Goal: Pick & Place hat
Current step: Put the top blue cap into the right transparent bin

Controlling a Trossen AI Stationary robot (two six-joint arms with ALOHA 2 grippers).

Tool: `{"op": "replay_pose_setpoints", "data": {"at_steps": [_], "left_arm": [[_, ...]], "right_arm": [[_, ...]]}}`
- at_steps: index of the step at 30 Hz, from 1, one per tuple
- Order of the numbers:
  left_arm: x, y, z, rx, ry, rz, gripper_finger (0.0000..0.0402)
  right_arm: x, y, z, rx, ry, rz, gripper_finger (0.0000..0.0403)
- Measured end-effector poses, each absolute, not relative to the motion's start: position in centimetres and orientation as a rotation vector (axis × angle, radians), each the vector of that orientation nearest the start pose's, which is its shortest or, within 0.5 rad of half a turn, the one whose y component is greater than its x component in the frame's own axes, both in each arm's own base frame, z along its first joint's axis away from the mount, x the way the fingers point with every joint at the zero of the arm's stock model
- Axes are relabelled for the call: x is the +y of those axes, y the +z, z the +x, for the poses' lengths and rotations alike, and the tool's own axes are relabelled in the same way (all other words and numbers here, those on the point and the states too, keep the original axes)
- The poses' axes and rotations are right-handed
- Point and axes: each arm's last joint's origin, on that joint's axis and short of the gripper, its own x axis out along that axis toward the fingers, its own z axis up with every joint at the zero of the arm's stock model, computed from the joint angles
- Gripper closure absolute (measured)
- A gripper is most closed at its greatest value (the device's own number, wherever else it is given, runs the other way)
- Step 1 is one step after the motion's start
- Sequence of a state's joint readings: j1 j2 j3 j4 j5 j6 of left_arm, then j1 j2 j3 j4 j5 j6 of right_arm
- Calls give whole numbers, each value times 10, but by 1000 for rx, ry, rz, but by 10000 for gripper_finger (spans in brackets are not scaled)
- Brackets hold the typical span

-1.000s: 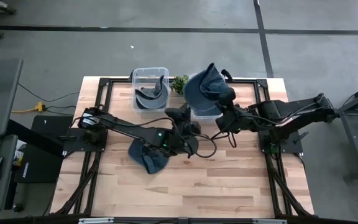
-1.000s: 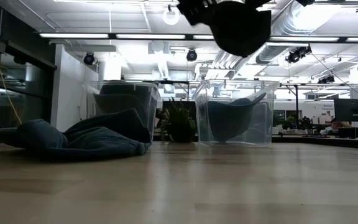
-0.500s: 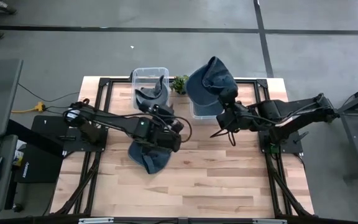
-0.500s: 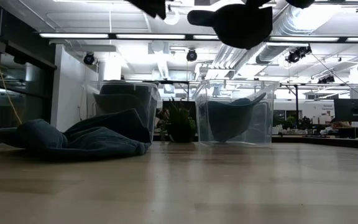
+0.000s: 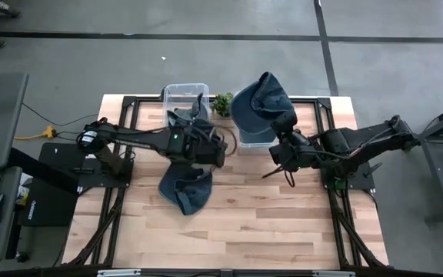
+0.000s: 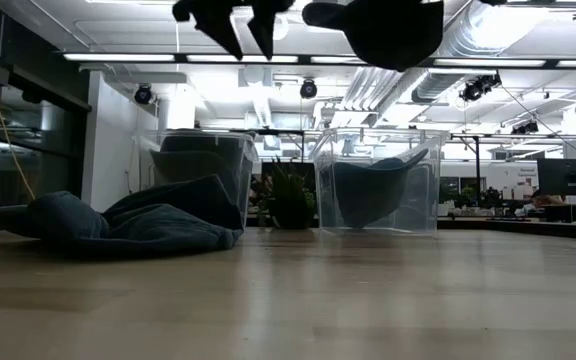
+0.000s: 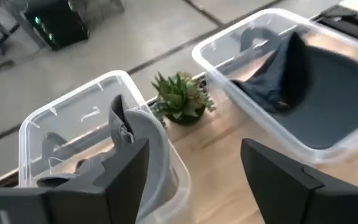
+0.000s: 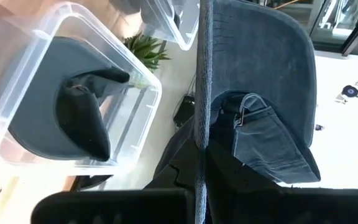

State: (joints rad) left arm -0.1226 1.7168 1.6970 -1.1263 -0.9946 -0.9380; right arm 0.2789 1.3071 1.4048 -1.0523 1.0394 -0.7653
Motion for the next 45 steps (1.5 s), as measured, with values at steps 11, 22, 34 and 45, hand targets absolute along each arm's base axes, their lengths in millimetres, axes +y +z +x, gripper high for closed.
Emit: {"op": "replay_pose_setpoints", "data": {"at_steps": [11,22,34,45], "left_arm": [[47,340,344,743,1035,-268,136],[62,353,368,643,646,-368,136],[66,309,366,487,381,-501,136],[42,298,355,-239,10,-687,136]], "right_arm": [[47,373,229,1047,-414,-1291,397],[44,371,223,1093,-482,-1310,397],[41,370,203,1127,-533,-1264,397],[53,373,205,1050,-498,-1262,397]]}}
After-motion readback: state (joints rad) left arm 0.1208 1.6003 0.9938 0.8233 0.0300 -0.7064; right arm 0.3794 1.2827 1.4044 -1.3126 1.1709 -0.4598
